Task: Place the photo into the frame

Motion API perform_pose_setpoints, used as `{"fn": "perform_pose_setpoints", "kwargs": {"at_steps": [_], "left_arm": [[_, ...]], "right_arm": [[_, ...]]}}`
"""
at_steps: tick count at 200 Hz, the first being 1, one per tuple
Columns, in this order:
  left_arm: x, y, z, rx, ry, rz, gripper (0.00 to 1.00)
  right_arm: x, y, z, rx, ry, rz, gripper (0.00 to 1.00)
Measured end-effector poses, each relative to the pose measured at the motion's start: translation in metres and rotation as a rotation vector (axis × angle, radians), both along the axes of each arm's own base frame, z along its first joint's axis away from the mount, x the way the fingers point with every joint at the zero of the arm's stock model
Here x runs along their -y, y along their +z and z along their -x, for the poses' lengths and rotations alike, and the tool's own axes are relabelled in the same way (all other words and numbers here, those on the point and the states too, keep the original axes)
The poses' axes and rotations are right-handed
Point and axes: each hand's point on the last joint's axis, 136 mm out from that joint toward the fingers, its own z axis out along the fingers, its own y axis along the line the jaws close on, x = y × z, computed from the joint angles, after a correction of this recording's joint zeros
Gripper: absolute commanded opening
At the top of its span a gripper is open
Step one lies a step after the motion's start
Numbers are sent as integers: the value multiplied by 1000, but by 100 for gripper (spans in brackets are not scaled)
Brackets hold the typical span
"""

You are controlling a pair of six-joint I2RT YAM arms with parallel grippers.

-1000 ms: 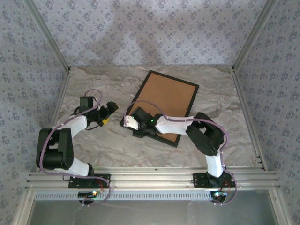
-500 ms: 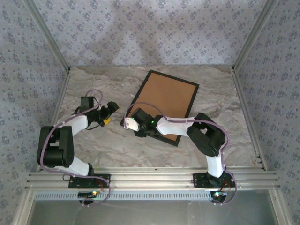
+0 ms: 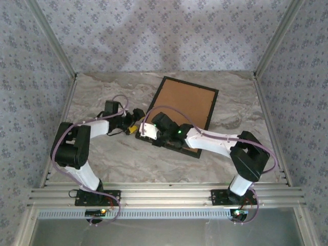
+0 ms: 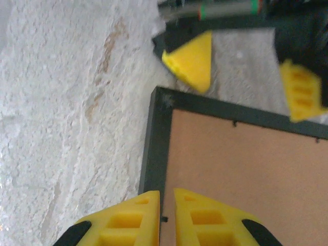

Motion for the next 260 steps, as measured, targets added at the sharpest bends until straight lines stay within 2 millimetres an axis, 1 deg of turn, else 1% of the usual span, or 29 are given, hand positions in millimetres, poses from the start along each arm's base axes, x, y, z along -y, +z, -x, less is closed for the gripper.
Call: {"fn": "perform_pose_setpoints", "kwargs": {"at_steps": [12, 26, 42, 58, 62, 63, 65, 66, 67, 72, 84, 105, 127, 142, 158, 184, 201, 213, 223, 235, 253, 260], "left_arm": [[7, -1, 0, 0, -10, 13, 99], [14, -1, 0, -4, -20, 28, 98], [18, 0, 1, -4, -26, 38, 99], [19, 1, 1, -1, -29, 38, 99], [19, 1, 1, 0, -30, 36, 98], [19, 1, 1, 0, -30, 36, 99], [18, 1, 1, -2, -31, 35, 98], [18, 1, 1, -1, -31, 35, 98], [18, 1, 1, -1, -31, 35, 99], [17, 1, 1, -2, -30, 33, 98], [14, 0, 1, -5, -25, 28, 99], [1, 3, -3, -5, 3, 22, 99], [-16, 12, -10, 18, 41, 18, 99], [-26, 18, -14, 34, 66, 18, 99], [-35, 17, -15, 36, 87, 13, 99], [-41, 8, -8, 8, 99, 6, 98], [-41, 5, -6, 0, 100, 4, 98], [-41, 5, -5, 0, 99, 5, 99], [-41, 5, -5, 0, 98, 6, 99], [-40, 6, -5, 0, 94, 11, 99], [-39, 7, -4, 0, 89, 16, 98], [-39, 7, -4, 0, 88, 17, 98]], "right_arm": [[-2, 3, -1, 5, 2, -14, 14], [0, -1, -1, 1, -1, -11, 15], [2, -6, 1, -11, -2, -2, 22], [2, -10, 0, -13, -1, 4, 35], [2, -12, 0, -17, -5, 7, 41], [2, -13, 0, -14, -1, 9, 45], [2, -13, 0, -12, 0, 11, 47], [1, -14, 0, -15, -3, 10, 50], [1, -15, -1, -17, -6, 10, 50], [1, -17, -1, -15, 0, 16, 57], [-1, -27, -3, -18, 4, 29, 65], [-1, -48, -5, -36, 7, 65, 70], [0, -69, -6, -52, 10, 102, 75], [-1, -78, -11, -40, 5, 128, 76], [-1, -84, -18, -17, -4, 152, 77], [2, -91, -27, 31, -20, 198, 73], [0, -92, -28, 51, -15, 215, 65], [-2, -95, -26, 63, -7, 230, 53], [-3, -95, -26, 83, 3, 242, 39], [-5, -93, -32, 103, -12, 235, 22], [-8, -91, -37, 125, -32, 223, 0], [-8, -89, -39, 130, -41, 219, 0]]}}
